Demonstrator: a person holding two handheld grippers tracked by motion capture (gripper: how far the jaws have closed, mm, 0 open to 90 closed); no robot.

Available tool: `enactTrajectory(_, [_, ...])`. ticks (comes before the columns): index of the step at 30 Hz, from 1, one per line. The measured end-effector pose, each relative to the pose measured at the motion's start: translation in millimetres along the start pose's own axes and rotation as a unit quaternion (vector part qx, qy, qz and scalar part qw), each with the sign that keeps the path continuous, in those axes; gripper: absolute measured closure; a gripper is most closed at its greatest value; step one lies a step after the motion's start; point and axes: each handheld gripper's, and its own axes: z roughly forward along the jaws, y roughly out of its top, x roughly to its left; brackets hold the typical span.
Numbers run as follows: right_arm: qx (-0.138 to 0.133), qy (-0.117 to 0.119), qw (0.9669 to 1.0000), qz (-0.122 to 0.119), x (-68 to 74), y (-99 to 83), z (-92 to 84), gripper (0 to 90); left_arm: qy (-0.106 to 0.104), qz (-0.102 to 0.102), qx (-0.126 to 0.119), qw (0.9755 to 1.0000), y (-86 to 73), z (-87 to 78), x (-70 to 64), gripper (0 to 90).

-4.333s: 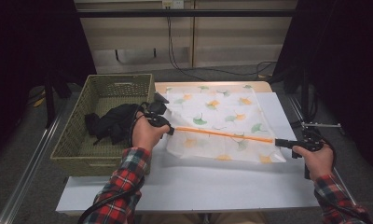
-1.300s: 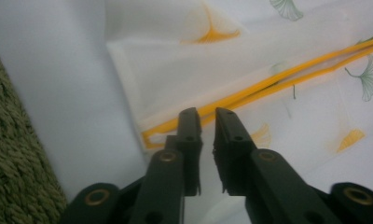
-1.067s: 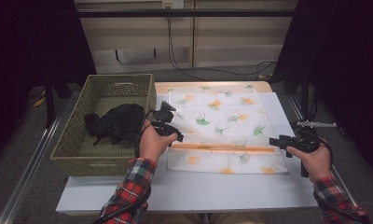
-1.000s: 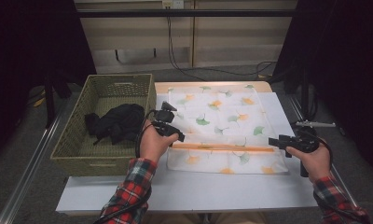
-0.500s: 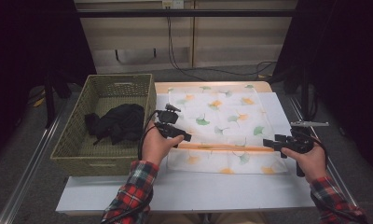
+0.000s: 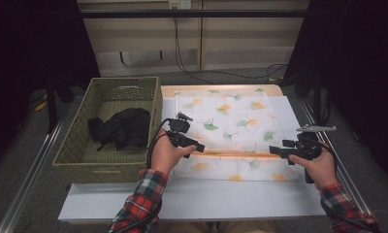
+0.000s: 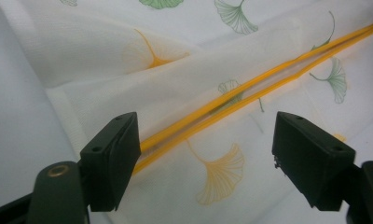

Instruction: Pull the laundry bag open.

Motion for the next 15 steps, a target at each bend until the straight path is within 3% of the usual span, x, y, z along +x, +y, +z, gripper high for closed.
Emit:
enactTrajectory(1, [0.001, 0.000, 1.0000, -0.004, 1.1, 0.3, 0.8, 23.7, -0.002, 0.000, 0.009, 1.0000, -0.5, 1.0, -0.1, 22.6])
enactTrajectory(3, [0.003, 0.001, 0.9999, -0.014, 3.3, 1.3, 2.5, 23.2, -0.009, -0.001, 0.008, 0.9999, -1.3, 2.8, -1.6, 23.6])
enactTrajectory(5, [0.003, -0.001, 0.9998, -0.018, 5.0, 1.8, 3.8, 22.6, -0.003, -0.003, 0.004, 1.0000, -3.0, 5.1, -3.4, 20.0])
enactTrajectory(7, [0.006, 0.000, 0.9998, -0.022, 7.0, 1.7, 6.1, 21.9, -0.014, -0.005, 0.004, 0.9999, -3.9, 6.1, -3.8, 20.7])
enactTrajectory(11, [0.009, 0.004, 0.9994, -0.035, 9.5, 1.3, 9.8, 21.2, -0.011, -0.007, 0.000, 0.9999, -6.3, 8.9, -5.5, 17.6])
enactTrajectory(12, [0.010, 0.003, 0.9993, -0.035, 10.6, 1.4, 10.4, 20.6, -0.005, 0.005, 0.006, 1.0000, -6.5, 8.7, -4.7, 17.5])
enactTrajectory(15, [0.014, 0.008, 0.9991, -0.040, 15.1, 2.4, 13.7, 20.2, -0.007, -0.003, 0.006, 1.0000, -6.8, 10.0, -4.7, 16.7])
